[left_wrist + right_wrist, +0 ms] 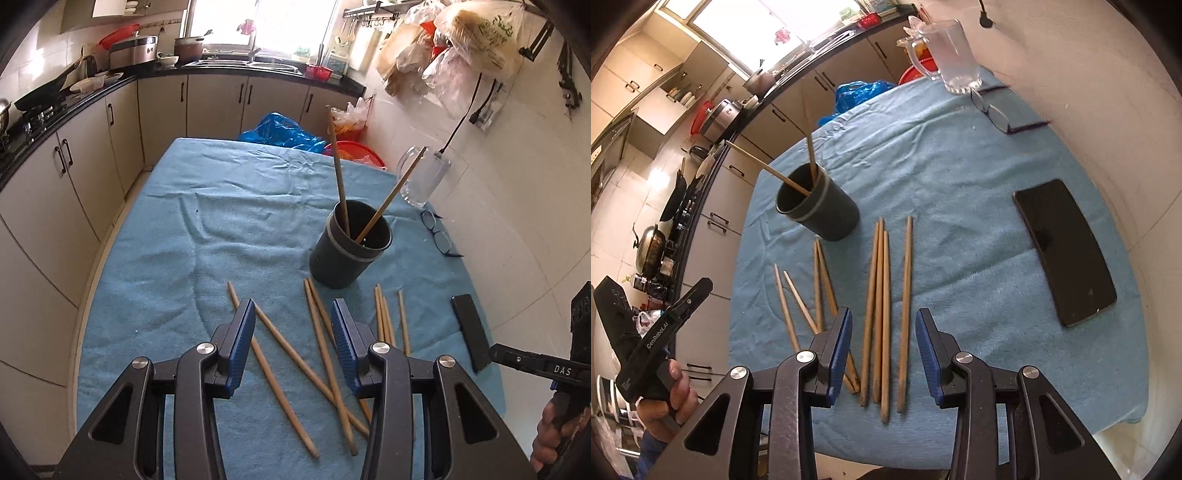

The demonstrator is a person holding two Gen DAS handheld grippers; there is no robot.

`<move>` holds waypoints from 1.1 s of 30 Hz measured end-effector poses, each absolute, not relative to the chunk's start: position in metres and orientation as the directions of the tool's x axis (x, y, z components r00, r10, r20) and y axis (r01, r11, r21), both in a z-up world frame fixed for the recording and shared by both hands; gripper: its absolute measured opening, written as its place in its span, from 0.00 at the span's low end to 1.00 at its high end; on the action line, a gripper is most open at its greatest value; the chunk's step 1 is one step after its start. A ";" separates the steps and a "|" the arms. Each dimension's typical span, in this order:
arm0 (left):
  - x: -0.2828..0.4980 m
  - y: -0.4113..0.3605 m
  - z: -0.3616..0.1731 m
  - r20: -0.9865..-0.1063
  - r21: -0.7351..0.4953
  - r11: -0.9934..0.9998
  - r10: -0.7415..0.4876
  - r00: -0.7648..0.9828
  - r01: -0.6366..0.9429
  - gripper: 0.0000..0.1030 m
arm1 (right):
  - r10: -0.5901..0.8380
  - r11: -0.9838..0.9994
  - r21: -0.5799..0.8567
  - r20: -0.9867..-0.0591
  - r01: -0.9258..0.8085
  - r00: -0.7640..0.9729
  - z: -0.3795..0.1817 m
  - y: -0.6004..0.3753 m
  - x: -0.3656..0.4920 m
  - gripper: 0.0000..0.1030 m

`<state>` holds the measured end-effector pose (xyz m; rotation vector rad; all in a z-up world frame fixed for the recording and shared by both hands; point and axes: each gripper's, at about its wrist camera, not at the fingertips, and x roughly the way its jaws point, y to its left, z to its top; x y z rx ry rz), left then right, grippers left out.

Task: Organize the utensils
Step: 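Move both open grippers back over the remaining chopsticks on the cloth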

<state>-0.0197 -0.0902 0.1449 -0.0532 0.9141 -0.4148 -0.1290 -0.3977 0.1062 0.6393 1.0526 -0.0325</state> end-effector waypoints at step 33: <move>-0.010 -0.031 0.065 -0.872 -0.337 0.936 -0.351 0.342 0.100 0.40 | 0.301 0.831 0.403 -0.905 0.383 0.301 0.018 -0.406 -0.029 0.29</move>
